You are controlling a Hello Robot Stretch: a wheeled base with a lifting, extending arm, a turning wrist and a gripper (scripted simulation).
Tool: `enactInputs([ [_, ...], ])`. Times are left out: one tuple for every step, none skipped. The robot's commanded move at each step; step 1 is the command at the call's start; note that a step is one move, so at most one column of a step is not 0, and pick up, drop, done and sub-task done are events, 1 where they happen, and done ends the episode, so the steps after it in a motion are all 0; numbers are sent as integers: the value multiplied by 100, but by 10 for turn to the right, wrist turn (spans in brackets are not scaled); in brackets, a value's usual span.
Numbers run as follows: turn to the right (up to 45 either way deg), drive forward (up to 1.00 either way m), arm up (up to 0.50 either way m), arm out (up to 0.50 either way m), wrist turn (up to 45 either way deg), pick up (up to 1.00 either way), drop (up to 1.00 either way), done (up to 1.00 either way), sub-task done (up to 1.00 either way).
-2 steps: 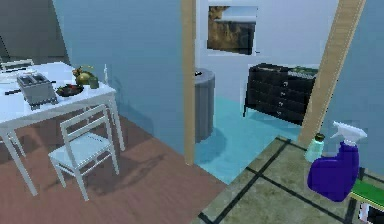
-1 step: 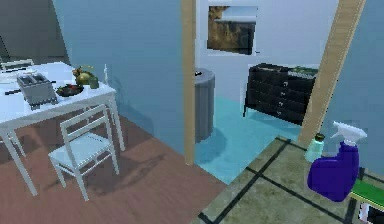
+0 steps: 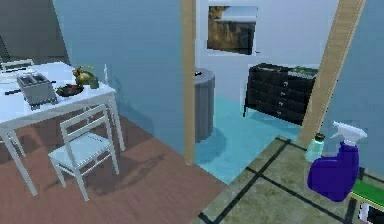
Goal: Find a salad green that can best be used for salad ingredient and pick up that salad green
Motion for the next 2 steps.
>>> enactInputs([
  [0, 0, 0, 0, 0, 100, 0, 0, 0],
  [0, 0, 10, 0, 0, 0, 0, 0, 0],
])
